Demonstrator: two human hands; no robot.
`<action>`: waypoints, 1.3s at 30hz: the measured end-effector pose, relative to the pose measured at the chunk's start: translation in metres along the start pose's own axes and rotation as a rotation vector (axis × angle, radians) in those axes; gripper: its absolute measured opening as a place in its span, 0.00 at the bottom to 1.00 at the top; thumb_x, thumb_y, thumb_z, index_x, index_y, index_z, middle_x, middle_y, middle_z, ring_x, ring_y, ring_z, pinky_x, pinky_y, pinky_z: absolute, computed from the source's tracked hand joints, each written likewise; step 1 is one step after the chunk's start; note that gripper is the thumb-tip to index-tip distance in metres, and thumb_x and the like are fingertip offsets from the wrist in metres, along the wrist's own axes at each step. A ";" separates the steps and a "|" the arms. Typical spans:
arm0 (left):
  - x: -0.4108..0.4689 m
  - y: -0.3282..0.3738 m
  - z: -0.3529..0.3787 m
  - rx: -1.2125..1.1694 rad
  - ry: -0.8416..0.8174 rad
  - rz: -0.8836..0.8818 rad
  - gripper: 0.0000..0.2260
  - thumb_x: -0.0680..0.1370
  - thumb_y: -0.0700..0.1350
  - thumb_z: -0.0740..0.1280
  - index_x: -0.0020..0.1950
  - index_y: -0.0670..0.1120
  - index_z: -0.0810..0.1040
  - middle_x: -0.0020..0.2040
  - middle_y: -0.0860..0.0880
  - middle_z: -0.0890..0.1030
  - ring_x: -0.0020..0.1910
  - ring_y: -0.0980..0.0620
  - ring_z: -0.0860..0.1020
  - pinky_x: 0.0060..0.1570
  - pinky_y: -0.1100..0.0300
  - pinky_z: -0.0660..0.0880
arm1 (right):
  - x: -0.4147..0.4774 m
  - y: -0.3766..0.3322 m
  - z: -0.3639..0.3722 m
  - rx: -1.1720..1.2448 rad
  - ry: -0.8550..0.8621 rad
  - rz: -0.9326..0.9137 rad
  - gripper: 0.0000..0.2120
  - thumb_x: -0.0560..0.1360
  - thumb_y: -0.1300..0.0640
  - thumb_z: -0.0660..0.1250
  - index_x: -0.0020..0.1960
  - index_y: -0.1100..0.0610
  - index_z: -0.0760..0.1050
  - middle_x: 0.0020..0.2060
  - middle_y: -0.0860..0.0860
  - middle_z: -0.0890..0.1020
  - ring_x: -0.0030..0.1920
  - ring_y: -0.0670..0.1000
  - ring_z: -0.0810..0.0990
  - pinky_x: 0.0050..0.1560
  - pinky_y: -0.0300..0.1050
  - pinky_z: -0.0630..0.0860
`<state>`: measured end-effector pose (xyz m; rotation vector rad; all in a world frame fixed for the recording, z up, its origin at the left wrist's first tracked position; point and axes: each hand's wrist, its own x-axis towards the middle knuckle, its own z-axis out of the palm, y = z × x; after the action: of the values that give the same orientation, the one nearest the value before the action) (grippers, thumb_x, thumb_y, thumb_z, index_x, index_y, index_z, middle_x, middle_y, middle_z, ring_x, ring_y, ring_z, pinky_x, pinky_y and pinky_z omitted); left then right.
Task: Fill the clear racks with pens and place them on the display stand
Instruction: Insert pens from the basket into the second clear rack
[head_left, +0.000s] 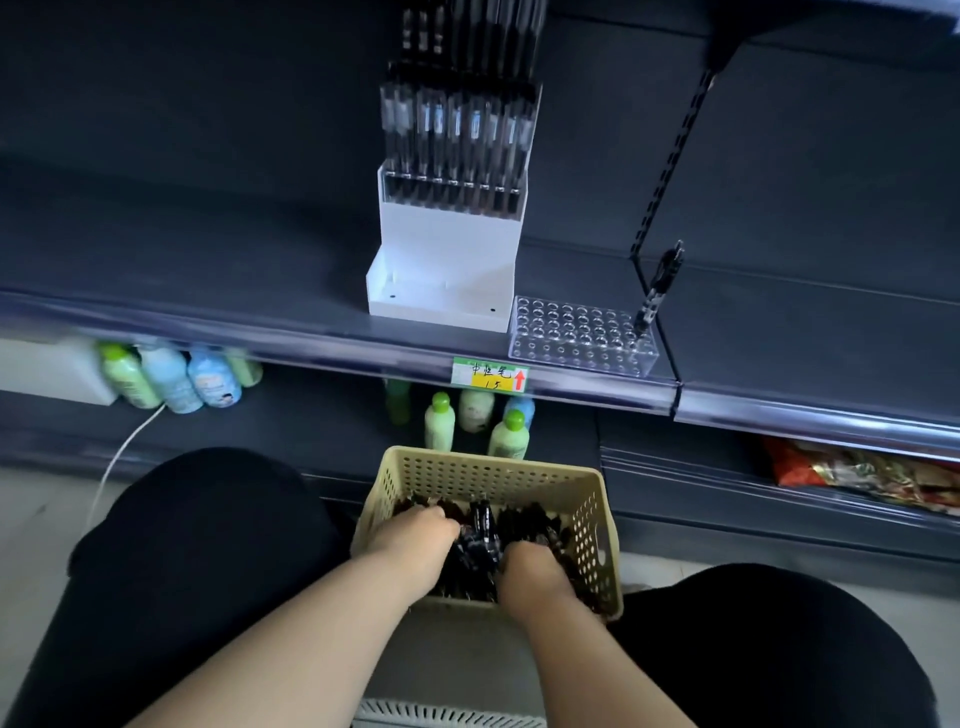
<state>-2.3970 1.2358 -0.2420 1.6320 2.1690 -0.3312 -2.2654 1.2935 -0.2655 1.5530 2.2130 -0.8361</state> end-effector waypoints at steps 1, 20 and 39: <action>0.003 0.001 0.002 -0.001 -0.049 -0.044 0.16 0.77 0.35 0.59 0.63 0.46 0.74 0.60 0.46 0.74 0.59 0.44 0.74 0.55 0.52 0.71 | 0.004 -0.002 0.000 0.002 0.013 0.000 0.12 0.76 0.62 0.61 0.57 0.58 0.76 0.55 0.56 0.79 0.55 0.57 0.78 0.51 0.44 0.74; 0.063 0.002 0.044 -0.336 -0.139 -0.489 0.22 0.76 0.64 0.58 0.55 0.48 0.78 0.52 0.49 0.81 0.53 0.48 0.79 0.39 0.61 0.68 | 0.065 -0.005 0.010 0.000 -0.194 0.091 0.16 0.74 0.52 0.67 0.58 0.61 0.76 0.57 0.56 0.79 0.59 0.54 0.77 0.51 0.38 0.71; 0.018 -0.007 0.012 -0.791 -0.064 -0.371 0.14 0.78 0.52 0.62 0.34 0.50 0.70 0.41 0.48 0.76 0.40 0.49 0.74 0.40 0.61 0.67 | 0.005 0.001 -0.029 0.258 -0.008 -0.062 0.13 0.71 0.56 0.68 0.54 0.58 0.74 0.43 0.51 0.79 0.42 0.48 0.75 0.41 0.38 0.71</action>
<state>-2.4061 1.2443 -0.2609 0.7781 2.1349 0.3415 -2.2642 1.3158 -0.2456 1.5942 2.2287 -1.1848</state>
